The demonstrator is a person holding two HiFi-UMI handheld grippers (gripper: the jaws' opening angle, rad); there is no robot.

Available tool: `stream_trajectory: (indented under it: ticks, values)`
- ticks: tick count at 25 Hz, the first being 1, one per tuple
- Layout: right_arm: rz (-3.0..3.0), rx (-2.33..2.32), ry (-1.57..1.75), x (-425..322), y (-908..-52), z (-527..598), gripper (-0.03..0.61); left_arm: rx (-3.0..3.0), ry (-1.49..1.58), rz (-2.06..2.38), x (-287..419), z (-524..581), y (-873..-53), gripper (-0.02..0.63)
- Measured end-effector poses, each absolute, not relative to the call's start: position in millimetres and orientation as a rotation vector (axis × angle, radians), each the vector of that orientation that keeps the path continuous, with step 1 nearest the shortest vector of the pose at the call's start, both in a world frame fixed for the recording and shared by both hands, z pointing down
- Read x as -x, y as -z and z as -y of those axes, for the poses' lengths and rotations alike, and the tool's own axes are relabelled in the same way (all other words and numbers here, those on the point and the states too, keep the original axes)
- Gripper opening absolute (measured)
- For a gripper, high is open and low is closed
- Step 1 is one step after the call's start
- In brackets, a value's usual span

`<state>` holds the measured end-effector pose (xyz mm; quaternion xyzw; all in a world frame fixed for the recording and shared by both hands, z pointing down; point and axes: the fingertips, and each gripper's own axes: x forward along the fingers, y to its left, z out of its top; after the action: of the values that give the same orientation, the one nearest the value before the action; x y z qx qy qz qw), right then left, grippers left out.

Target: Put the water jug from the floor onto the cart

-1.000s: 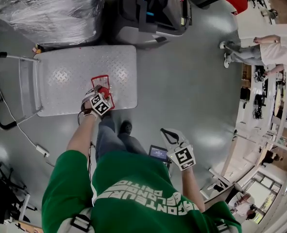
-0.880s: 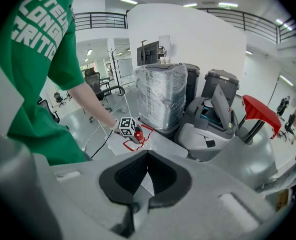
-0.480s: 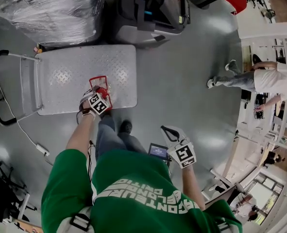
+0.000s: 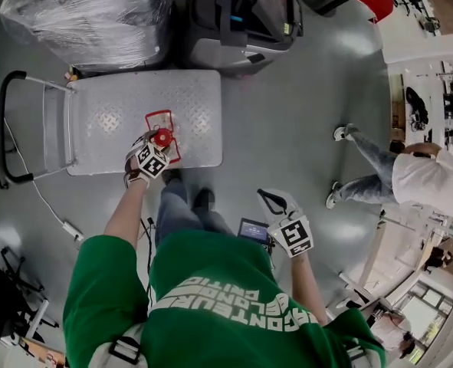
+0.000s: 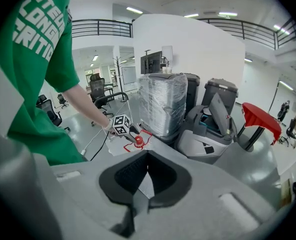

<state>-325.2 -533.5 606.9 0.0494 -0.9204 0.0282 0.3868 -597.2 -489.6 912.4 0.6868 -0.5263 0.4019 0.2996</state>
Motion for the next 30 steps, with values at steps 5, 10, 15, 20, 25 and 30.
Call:
stream_trajectory:
  ticks: [5,10,15,20,25,30]
  values:
    - [2.402,-0.103,-0.040,327.8,-603.2,534.3,-0.008,-1.828,-1.052,1.506,599.2,483.2,-876.9,0.285]
    - [2.462,-0.098,-0.019,322.9,-594.5,535.2,-0.008,-1.831,-0.998,1.641,588.6,474.9,-828.0,0.264]
    - [2.520,-0.092,0.004,321.1,-587.0,542.0,-0.008,-1.853,-0.926,1.797,583.6,481.7,-766.3,0.252]
    - [2.568,-0.083,0.019,318.1,-582.9,546.3,-0.008,-1.877,-0.816,1.944,573.3,486.7,-699.2,0.216]
    - [2.621,-0.057,0.047,323.2,-574.9,547.9,-0.008,-1.958,-0.707,1.983,540.1,487.6,-648.6,0.156]
    - [2.659,-0.034,0.059,324.5,-565.6,546.3,-0.008,-2.008,-0.525,2.039,511.1,484.7,-595.8,0.090]
